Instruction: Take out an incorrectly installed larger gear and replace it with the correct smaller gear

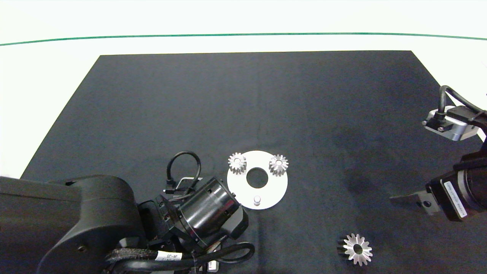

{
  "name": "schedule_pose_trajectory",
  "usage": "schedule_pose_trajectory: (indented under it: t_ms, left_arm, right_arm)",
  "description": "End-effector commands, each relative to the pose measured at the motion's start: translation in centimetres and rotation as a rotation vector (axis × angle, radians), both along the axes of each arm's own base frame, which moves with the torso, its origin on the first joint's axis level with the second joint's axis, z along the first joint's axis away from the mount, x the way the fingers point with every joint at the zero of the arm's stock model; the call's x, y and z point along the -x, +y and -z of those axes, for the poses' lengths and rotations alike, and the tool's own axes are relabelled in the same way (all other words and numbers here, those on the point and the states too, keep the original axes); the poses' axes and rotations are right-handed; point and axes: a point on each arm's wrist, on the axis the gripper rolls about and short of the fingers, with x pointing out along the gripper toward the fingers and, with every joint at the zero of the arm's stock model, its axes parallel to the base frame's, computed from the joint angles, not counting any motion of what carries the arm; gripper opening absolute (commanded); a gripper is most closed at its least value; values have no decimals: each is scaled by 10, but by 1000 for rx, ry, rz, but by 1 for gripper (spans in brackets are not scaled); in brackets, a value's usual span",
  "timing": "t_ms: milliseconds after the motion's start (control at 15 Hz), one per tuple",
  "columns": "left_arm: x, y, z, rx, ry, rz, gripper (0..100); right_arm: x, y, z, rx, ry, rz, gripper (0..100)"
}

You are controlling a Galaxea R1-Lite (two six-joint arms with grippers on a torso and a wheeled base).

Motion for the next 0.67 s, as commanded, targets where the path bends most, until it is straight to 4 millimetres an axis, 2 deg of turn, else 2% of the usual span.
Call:
schedule_pose_trajectory:
  t_ms: [67,400,667]
  left_arm:
    - [1,1,1,-6,4,-4,23]
    - [0,1,2,-6,6,-8,16]
    - [0,2,-13,43,-31,-10,16]
  right_arm:
    - [2,-1,-1,-3,-5,0,100]
    - [16,-3,-9,-19,-48,-25,100]
    - [22,-5,-12,-24,-65,-32,100]
